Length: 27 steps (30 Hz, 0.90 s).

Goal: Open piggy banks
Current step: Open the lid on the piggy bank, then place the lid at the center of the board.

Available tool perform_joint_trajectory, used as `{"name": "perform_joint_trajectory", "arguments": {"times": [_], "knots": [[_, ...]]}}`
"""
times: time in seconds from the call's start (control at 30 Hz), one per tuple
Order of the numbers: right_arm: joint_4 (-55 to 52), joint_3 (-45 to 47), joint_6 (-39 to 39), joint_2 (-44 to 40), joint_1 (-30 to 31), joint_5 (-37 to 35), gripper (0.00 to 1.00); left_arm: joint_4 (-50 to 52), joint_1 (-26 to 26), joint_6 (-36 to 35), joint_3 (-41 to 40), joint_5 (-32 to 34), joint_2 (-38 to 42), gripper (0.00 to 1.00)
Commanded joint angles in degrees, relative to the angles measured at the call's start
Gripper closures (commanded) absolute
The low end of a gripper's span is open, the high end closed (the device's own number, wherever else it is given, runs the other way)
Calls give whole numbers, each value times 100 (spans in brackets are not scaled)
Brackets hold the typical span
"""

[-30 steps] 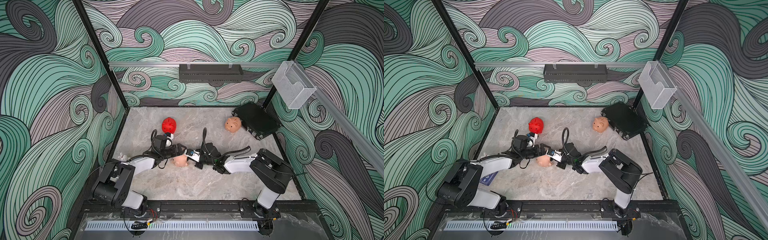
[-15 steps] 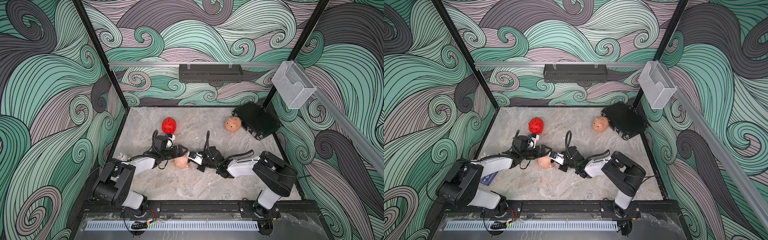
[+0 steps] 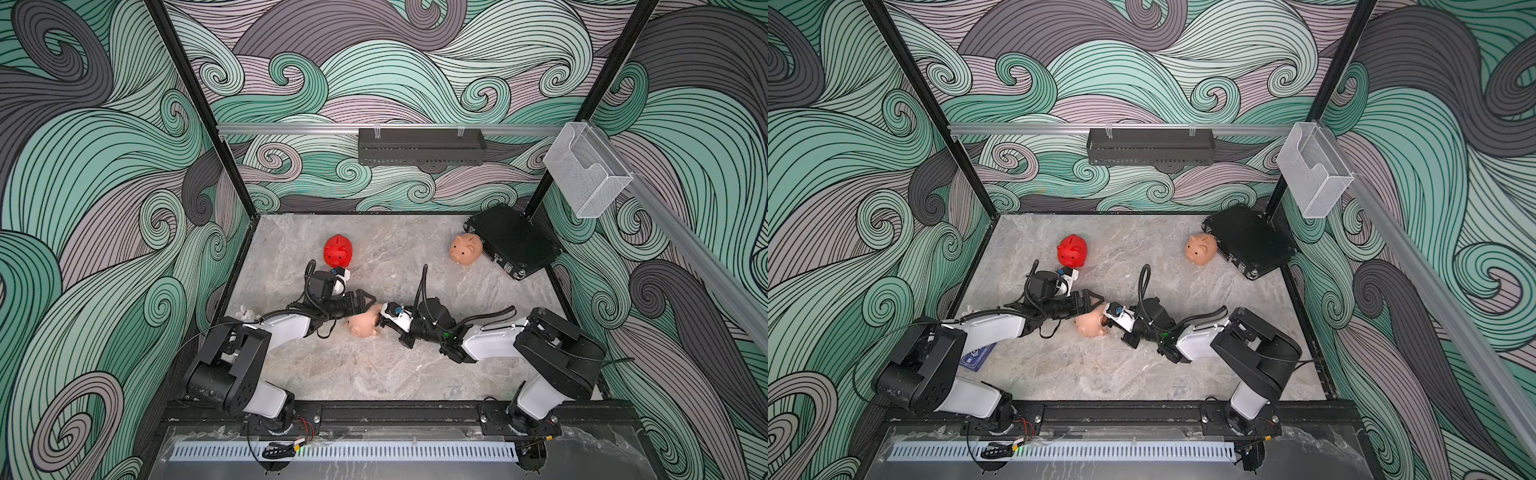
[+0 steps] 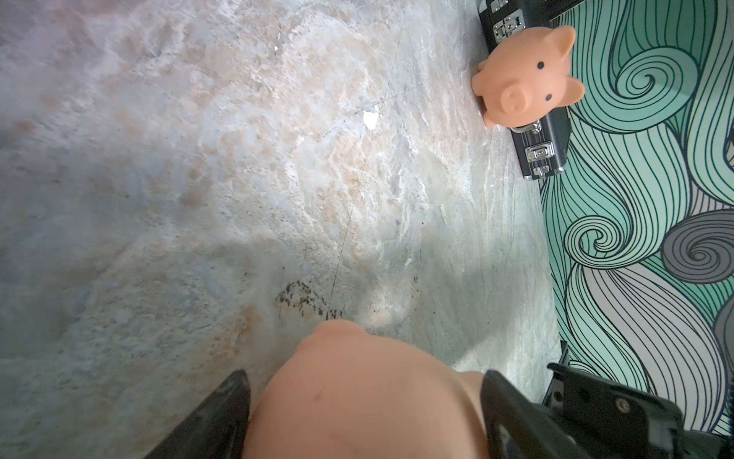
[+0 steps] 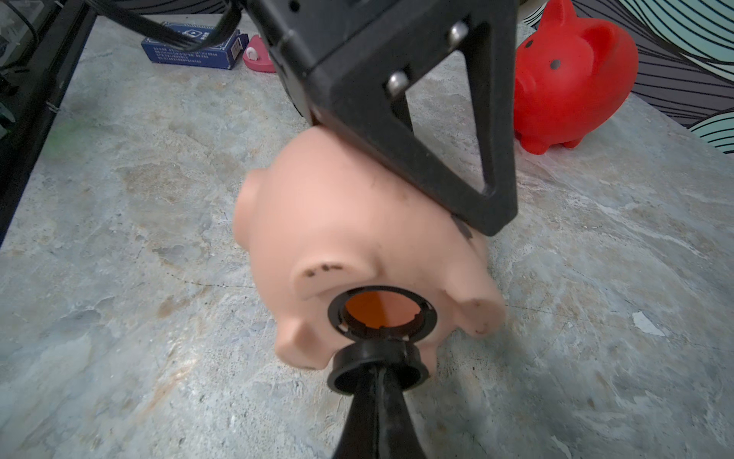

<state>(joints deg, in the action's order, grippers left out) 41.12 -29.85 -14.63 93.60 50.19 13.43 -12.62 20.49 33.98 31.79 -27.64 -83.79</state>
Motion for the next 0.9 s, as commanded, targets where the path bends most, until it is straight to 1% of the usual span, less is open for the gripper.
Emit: {"name": "perform_joint_trajectory", "arguments": {"times": [0.0,0.07,0.13,0.23,0.3,0.37,0.4,0.43,0.5,0.57,0.6,0.73,0.8,0.87], "knots": [[159,103,562,-322,8,-325,100,1182,106,-128,-244,56,-302,14],[-5,185,1037,-595,8,-611,100,1179,104,-87,-226,65,-272,14],[-302,244,1821,-904,-1,-1023,100,1183,105,-34,-217,119,-206,14],[-1455,62,2838,-1352,-1,-1470,100,1267,108,-11,-150,229,-173,14],[-2835,-332,3610,-1559,-1,-1923,100,1360,113,-71,-58,253,-207,14],[-4409,-860,4006,-1711,-1,-2123,100,1502,113,-168,47,317,-211,14],[-5016,-1042,4107,-1794,-1,-2123,100,1542,117,-189,61,345,-186,14],[-5418,-1127,4226,-1889,-1,-2161,100,1556,115,-190,64,383,-158,14],[-6358,-1268,4813,-2143,-9,-2578,100,1567,121,-190,63,392,-124,14],[-7081,-1377,5265,-2327,-10,-2792,100,1545,128,-190,49,382,-134,14],[-7366,-1430,5392,-2405,-18,-2714,100,1528,122,-187,53,382,-144,14],[-8032,-1596,5437,-2582,-85,-2116,100,1495,138,-146,51,382,-170,14],[-8110,-1628,5185,-2575,-232,-1749,100,1499,139,-137,58,382,-166,14],[-8135,-1689,4823,-2437,-499,-1236,100,1500,155,-120,79,382,-173,14]]}}
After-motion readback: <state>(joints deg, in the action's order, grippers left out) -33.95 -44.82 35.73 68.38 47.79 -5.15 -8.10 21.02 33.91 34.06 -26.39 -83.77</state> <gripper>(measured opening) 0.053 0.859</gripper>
